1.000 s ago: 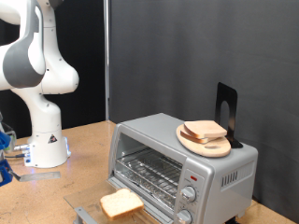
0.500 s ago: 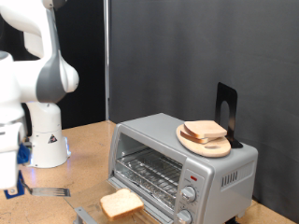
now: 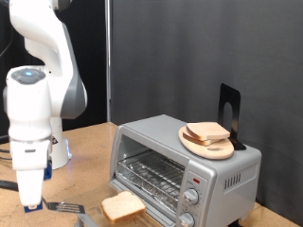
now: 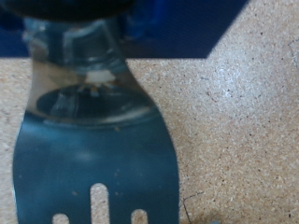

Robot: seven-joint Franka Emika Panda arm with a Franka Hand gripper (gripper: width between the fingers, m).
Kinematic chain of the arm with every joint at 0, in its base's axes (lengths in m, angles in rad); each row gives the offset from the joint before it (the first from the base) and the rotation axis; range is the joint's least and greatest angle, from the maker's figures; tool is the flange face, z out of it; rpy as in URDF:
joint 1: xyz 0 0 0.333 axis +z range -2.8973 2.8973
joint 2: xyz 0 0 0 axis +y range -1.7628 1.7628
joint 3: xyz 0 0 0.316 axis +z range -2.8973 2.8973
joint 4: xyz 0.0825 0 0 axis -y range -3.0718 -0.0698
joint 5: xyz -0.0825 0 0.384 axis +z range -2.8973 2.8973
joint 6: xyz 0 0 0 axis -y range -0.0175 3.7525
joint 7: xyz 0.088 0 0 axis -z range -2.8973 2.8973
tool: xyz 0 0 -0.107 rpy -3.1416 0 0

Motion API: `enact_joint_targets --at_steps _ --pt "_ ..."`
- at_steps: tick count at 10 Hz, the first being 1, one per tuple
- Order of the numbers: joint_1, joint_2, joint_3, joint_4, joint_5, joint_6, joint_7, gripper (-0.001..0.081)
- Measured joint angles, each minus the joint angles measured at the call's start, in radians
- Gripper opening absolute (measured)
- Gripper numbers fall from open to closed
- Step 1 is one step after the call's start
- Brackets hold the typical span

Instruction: Make a piece of toast with the oven

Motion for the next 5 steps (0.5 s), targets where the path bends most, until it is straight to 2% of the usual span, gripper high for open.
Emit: enact_joint_targets --at_steps 5 --pt "0.023 0.048 0.024 -0.039 -0.018 0.085 0.048 0.0490"
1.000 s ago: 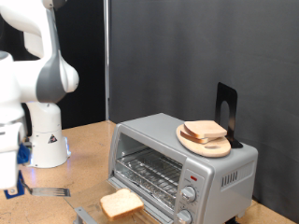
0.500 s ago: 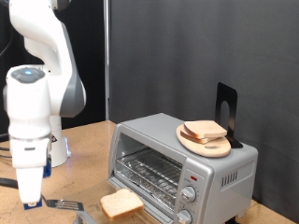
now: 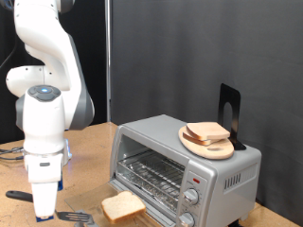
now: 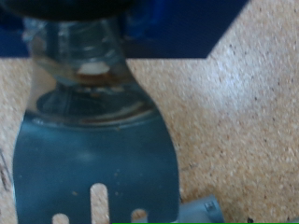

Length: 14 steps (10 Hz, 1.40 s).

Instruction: Make a piece of toast with the oven

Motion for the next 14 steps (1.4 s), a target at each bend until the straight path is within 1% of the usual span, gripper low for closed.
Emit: enact_joint_targets --at_steps 2,5,7,11,14 --pt "0.004 0.000 0.013 -0.020 0.003 0.025 0.001 0.0490" --pt "0.011 -0.001 0.032 -0.031 0.006 0.030 0.033 0.0490" --pt "0.012 -0.001 0.048 -0.031 0.017 0.023 0.045 0.0490" --pt "0.012 -0.013 0.089 -0.029 0.094 -0.024 0.046 0.0490" --pt "0.012 -0.015 0.103 -0.029 0.127 -0.034 0.045 0.0490"
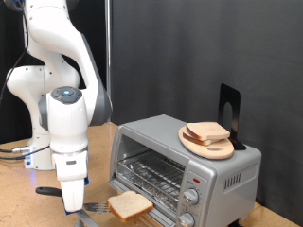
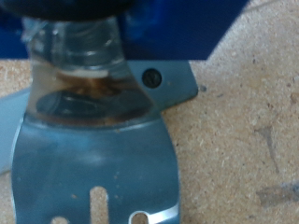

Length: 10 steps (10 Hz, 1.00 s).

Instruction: Make a piece of toast with the oven

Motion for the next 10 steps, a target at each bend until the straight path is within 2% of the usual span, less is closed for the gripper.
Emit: enact_joint_targets --at_steps 2,7,10 --pt "0.000 0.000 0.002 0.004 0.038 0.001 0.000 0.0490" --pt "0.000 0.021 0.007 0.043 0.046 0.001 0.034 0.0490" --pt "0.001 0.046 0.031 0.059 0.060 0.016 0.038 0.0490"
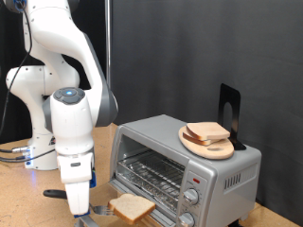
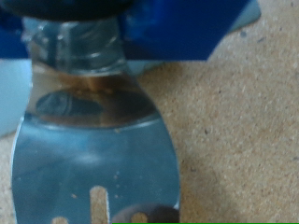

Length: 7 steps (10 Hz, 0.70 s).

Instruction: Make a piece of toast with the oven

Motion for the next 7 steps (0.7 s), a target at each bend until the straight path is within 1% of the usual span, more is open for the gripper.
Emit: enact_joint_targets --at_steps 2,4,6,7 --pt "0.007 0.016 0.017 0.001 0.000 0.020 0.023 0.0490" --pt "0.013 0.029 0.040 -0.006 0.009 0.062 0.031 0.0490" --pt "0.008 0.031 0.070 -0.023 0.069 0.112 0.004 0.0490" --pt "-0.011 0.027 0.088 -0.038 0.139 0.142 -0.060 0.0490"
